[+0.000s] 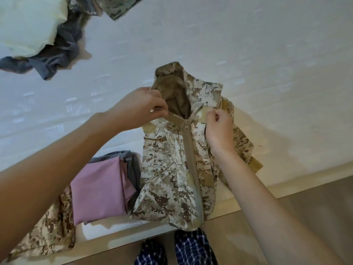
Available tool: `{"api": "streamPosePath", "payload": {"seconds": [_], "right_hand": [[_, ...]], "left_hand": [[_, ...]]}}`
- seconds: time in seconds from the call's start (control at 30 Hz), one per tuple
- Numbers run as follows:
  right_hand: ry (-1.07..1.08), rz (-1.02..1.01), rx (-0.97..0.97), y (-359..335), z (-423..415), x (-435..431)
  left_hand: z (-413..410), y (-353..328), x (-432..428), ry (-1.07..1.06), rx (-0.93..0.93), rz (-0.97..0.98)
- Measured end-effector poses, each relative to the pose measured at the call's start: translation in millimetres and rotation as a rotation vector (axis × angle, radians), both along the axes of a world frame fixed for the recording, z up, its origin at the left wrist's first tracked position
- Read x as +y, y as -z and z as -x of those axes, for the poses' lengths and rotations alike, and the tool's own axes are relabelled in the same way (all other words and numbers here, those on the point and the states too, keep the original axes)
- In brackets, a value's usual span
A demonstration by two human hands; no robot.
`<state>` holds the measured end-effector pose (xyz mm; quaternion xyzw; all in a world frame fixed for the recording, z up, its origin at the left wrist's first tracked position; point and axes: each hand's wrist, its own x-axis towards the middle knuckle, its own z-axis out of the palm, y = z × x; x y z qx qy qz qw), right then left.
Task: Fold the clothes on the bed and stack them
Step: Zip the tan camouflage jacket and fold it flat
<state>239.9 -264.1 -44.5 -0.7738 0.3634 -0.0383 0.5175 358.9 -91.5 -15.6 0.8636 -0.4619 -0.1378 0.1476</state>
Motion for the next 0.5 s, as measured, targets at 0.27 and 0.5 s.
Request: {"api": "streamPosePath", "payload": {"seconds": [0.27, 0.5], "right_hand": [[-0.055, -0.102, -0.043, 11, 4, 4], [-0.017, -0.144, -0.058, 16, 9, 5]], "left_hand": [[52, 17, -16, 0.106, -0.169, 0.109], [52, 26, -24, 0.033, -0.102, 0.3]]}}
